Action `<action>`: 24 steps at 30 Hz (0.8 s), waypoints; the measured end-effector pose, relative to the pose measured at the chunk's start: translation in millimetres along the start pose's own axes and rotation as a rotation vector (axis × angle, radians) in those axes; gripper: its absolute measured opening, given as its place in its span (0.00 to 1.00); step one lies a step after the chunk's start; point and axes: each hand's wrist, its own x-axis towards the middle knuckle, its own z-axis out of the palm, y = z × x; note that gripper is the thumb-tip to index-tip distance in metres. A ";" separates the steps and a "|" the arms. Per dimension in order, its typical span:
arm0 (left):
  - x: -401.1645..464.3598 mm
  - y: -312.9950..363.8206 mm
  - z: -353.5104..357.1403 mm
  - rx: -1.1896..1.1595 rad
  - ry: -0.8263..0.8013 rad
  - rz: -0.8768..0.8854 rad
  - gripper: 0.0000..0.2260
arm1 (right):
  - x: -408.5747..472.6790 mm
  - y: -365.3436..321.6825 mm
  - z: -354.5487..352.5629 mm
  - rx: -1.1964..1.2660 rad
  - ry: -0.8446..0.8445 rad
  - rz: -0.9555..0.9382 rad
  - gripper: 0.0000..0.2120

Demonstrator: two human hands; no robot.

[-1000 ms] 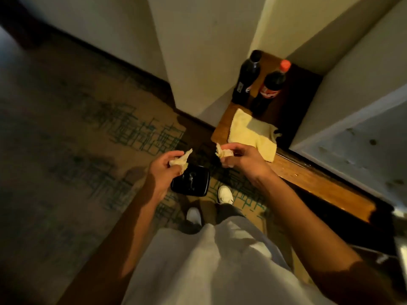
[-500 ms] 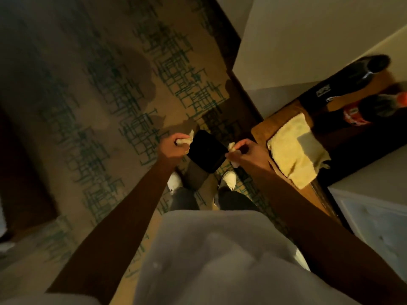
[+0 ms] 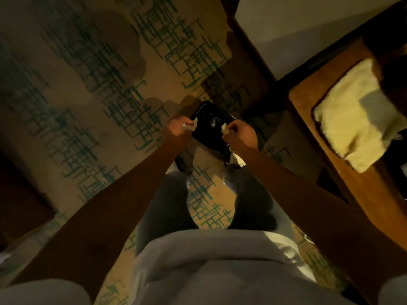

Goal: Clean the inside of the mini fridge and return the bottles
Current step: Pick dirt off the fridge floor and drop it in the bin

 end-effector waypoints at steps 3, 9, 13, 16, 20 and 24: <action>21.5 -42.8 21.3 -0.013 0.035 -0.017 0.16 | 29.9 24.5 36.3 -0.055 0.035 0.004 0.06; 71.7 -120.3 70.7 0.216 0.052 -0.067 0.09 | 95.6 68.5 95.0 -0.196 0.039 -0.010 0.08; 88.2 -133.5 91.6 0.314 0.024 -0.094 0.12 | 129.0 85.4 118.1 -0.300 0.079 -0.032 0.08; 98.8 -153.3 109.1 0.367 0.045 -0.064 0.17 | 144.1 95.5 132.8 -0.359 0.087 -0.057 0.07; 112.0 -167.1 120.3 0.540 -0.085 -0.152 0.13 | 159.4 107.9 149.2 -0.506 0.090 -0.151 0.12; 112.6 -160.5 125.5 0.636 -0.054 -0.050 0.16 | 167.4 111.0 151.9 -0.595 0.023 -0.196 0.17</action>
